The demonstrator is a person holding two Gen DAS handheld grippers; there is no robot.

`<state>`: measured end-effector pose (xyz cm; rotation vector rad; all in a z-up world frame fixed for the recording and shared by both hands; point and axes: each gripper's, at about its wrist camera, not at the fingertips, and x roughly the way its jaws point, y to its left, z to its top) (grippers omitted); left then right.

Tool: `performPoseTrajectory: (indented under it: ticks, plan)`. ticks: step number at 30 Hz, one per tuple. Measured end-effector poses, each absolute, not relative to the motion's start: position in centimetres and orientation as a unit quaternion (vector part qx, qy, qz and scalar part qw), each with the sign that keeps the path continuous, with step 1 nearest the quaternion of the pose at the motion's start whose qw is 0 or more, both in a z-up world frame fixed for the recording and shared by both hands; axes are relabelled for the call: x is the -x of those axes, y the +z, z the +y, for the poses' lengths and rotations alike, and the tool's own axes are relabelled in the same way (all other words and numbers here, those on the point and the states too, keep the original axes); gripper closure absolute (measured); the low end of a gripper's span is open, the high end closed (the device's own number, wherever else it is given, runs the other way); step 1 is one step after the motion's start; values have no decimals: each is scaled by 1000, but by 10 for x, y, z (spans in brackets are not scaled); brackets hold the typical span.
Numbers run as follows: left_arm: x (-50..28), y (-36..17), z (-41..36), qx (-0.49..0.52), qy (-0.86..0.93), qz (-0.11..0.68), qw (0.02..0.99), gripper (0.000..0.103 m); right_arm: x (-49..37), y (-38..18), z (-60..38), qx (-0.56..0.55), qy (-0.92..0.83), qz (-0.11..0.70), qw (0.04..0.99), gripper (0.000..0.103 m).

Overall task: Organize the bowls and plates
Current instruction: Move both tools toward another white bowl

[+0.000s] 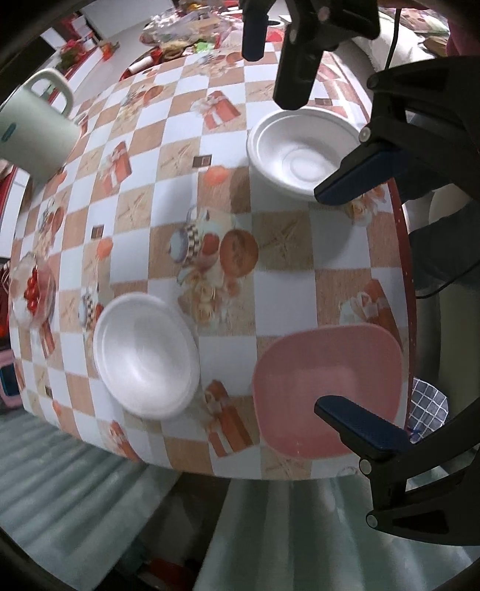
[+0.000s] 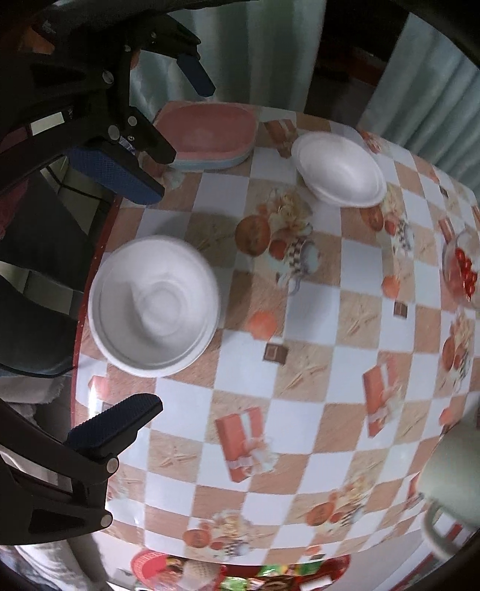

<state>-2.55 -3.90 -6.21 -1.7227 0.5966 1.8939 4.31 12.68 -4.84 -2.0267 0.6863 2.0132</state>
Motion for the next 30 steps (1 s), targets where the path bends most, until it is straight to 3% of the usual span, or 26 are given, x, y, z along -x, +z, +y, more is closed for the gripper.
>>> performPoseTrajectory:
  ticks: [30]
  plan:
    - [115, -65, -81, 647, 716, 176, 194, 0, 44, -50, 102, 694, 691, 182, 85, 0]
